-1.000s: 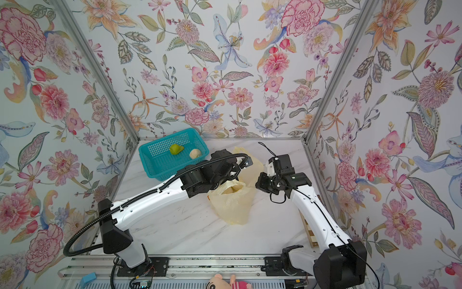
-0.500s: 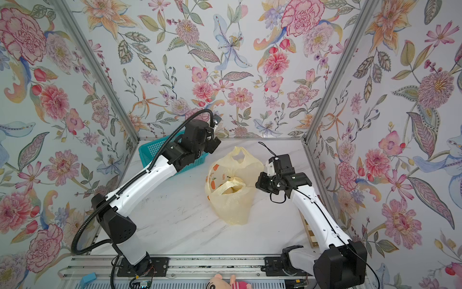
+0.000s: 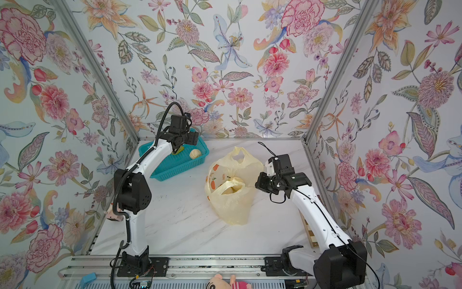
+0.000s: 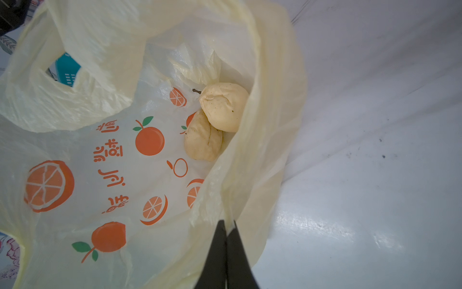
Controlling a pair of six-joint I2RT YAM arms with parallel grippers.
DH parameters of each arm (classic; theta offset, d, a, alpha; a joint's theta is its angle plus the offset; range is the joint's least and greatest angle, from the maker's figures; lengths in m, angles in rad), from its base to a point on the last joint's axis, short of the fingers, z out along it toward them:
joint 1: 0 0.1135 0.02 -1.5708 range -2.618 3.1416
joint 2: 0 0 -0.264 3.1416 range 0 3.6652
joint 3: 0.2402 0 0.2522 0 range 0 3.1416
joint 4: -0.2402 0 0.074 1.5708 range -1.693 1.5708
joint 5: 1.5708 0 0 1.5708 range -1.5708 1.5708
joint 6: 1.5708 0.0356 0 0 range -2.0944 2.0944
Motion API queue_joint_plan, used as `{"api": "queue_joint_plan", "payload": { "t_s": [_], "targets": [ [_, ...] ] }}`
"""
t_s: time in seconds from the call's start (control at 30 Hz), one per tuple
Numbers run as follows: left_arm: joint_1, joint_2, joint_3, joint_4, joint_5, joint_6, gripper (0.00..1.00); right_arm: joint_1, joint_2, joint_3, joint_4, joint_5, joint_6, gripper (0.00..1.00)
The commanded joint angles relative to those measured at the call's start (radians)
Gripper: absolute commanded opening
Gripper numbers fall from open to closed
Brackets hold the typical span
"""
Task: Place the pears into plastic bags & tie knots
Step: Pick up the pear from the basket.
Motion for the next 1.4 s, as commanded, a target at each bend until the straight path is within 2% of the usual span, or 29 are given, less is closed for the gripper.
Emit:
{"api": "queue_joint_plan", "payload": {
  "t_s": [0.0,0.27,0.37,0.6,0.7,0.8,0.83,0.97,1.07,1.37],
  "targets": [
    [0.032,0.099,0.104,-0.032,0.076,-0.063,0.90,0.010,0.009,0.017,0.016,0.007,-0.009,0.00],
    [0.070,0.314,0.240,-0.093,0.224,-0.126,0.88,0.015,0.022,0.019,0.023,0.009,-0.002,0.00],
    [0.072,0.345,0.235,-0.092,0.254,-0.136,0.87,0.016,0.028,0.019,0.026,0.009,-0.002,0.00],
    [0.073,0.344,0.194,-0.064,0.311,-0.150,0.78,0.021,0.032,0.024,0.028,0.012,0.001,0.00],
    [0.075,0.316,0.159,-0.052,0.308,-0.150,0.67,0.023,0.027,0.024,0.028,0.014,0.003,0.00],
    [0.078,0.274,0.122,-0.045,0.288,-0.141,0.61,0.026,0.025,0.021,0.029,0.015,0.007,0.00],
    [0.077,0.254,0.110,-0.046,0.278,-0.135,0.62,0.027,0.024,0.022,0.028,0.017,0.006,0.00],
    [0.078,0.206,0.099,-0.101,0.246,-0.099,0.81,0.032,0.020,0.020,0.030,0.019,0.008,0.00],
    [0.075,0.191,0.096,-0.160,0.221,-0.081,0.87,0.037,0.020,0.019,0.033,0.018,0.009,0.00],
    [0.073,0.257,0.115,-0.274,0.276,-0.023,0.89,0.047,0.029,0.023,0.045,0.018,0.012,0.00]
  ]
}}
